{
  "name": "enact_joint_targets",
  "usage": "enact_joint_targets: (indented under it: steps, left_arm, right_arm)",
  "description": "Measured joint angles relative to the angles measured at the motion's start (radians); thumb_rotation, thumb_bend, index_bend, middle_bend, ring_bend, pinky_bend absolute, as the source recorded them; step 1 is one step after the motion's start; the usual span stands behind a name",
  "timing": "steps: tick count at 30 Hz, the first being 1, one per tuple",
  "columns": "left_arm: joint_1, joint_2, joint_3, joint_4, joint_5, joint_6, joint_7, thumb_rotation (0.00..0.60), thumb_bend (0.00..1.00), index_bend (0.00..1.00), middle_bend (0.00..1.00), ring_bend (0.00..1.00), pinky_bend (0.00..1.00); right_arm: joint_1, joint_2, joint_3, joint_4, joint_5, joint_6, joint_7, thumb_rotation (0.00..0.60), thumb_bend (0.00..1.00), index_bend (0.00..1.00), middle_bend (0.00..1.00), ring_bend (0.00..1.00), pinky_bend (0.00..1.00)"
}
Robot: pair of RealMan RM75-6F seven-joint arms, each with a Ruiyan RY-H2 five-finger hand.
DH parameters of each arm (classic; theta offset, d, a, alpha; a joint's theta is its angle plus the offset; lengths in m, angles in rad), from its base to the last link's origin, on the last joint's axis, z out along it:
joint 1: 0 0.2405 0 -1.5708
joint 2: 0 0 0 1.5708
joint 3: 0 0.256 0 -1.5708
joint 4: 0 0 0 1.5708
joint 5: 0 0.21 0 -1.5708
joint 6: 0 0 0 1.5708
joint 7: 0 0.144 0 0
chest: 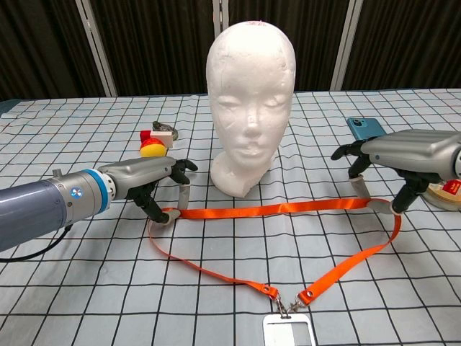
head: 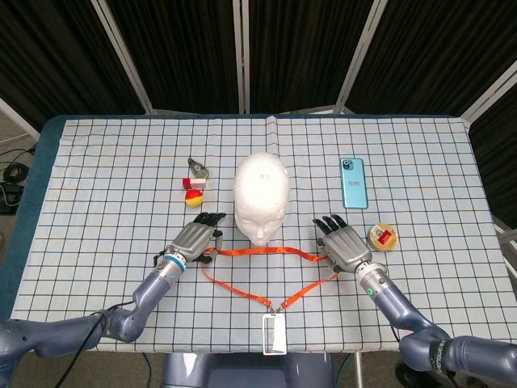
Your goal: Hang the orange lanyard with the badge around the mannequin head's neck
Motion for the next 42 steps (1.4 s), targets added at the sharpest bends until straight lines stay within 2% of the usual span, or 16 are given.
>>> enact_joint_targets:
  steps: [8,14,22,29,35,42]
  left_arm:
    - [0.006,0.013,0.007,-0.022,0.012,0.017,-0.009,0.600,0.48,0.70,0.00,0.00,0.00]
    - [0.026,0.033,0.024,-0.055,0.070,0.068,-0.020,0.600,0.48,0.70,0.00,0.00,0.00]
    - [0.094,0.090,0.076,-0.145,0.254,0.227,-0.083,0.600,0.48,0.70,0.00,0.00,0.00]
    - [0.159,0.164,0.088,-0.279,0.334,0.374,-0.128,0.600,0.48,0.70,0.00,0.00,0.00]
    - [0.189,0.240,0.053,-0.399,0.342,0.431,-0.131,0.600,0.48,0.71,0.00,0.00,0.00]
    - [0.184,0.334,-0.022,-0.514,0.311,0.433,-0.130,0.600,0.48,0.72,0.00,0.00,0.00]
  right_arm:
    - [-0.011,0.020,-0.004,-0.019,-0.023,0.016,0.003,0.600,0.47,0.73,0.07,0.00,0.00]
    - [-0.023,0.046,-0.011,-0.037,-0.082,0.045,0.009,0.600,0.48,0.74,0.08,0.00,0.00]
    - [-0.050,0.094,-0.048,-0.033,-0.307,0.135,0.051,0.600,0.48,0.75,0.11,0.00,0.00]
    - [-0.087,0.144,-0.073,-0.034,-0.504,0.291,0.112,0.600,0.48,0.75,0.11,0.00,0.00]
    - [-0.102,0.189,-0.044,-0.116,-0.524,0.343,0.157,0.600,0.48,0.75,0.12,0.00,0.00]
    - [-0.100,0.243,0.048,-0.269,-0.461,0.368,0.179,0.600,0.48,0.75,0.12,0.00,0.00]
